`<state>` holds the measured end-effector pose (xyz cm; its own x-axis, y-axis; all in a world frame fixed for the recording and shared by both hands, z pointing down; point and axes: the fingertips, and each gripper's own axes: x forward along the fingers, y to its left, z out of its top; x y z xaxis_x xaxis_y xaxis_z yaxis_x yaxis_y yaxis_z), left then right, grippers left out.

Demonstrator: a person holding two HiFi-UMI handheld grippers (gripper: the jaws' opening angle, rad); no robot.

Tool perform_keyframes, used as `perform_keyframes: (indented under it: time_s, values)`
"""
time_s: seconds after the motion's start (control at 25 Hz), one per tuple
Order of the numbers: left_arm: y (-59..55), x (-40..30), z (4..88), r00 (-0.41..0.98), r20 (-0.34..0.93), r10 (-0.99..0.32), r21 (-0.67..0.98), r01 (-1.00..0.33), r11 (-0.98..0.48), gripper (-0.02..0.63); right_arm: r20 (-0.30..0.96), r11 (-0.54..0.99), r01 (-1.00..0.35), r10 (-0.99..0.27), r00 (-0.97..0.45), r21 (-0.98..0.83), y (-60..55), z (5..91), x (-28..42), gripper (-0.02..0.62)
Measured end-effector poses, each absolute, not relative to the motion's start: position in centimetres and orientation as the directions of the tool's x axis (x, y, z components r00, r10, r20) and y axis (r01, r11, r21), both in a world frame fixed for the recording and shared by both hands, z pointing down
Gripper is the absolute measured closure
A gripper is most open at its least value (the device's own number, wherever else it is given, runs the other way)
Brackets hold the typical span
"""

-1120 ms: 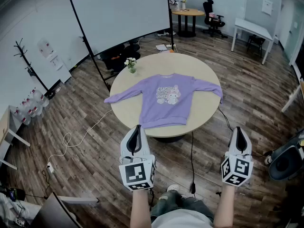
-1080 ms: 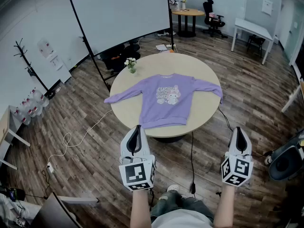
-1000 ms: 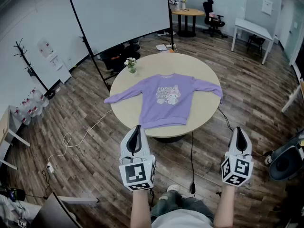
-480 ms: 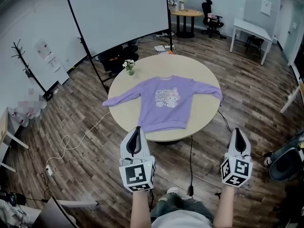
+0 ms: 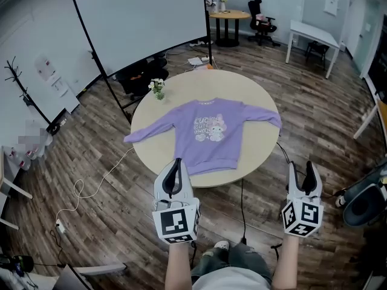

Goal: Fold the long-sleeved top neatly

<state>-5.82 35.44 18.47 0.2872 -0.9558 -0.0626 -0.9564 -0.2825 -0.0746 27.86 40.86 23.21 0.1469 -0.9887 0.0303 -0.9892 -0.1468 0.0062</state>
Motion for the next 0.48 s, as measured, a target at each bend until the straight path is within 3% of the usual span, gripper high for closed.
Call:
perform_keyframes:
  time_s: [0.08, 0.2, 0.48]
  values:
    - [35.0, -5.8, 18.7, 0.295, -0.06, -0.953, -0.073, -0.954, -0.291, 0.606, 0.031, -0.14, -0.99, -0.99, 0.14, 0.004, 40.7, 23.4, 27.5, 0.295]
    - [34.5, -5.8, 19.3, 0.303, -0.05, -0.952, -0.071, -0.952, -0.299, 0.606, 0.043, -0.141, -0.99, -0.989, 0.142, 0.011, 40.3, 23.9, 27.2, 0.26]
    - [32.2, -5.5, 20.4, 0.305, -0.021, -0.952, -0.062, -0.951, -0.303, 0.606, 0.073, -0.146, -0.989, -0.987, 0.146, 0.003, 38.3, 25.0, 27.6, 0.252]
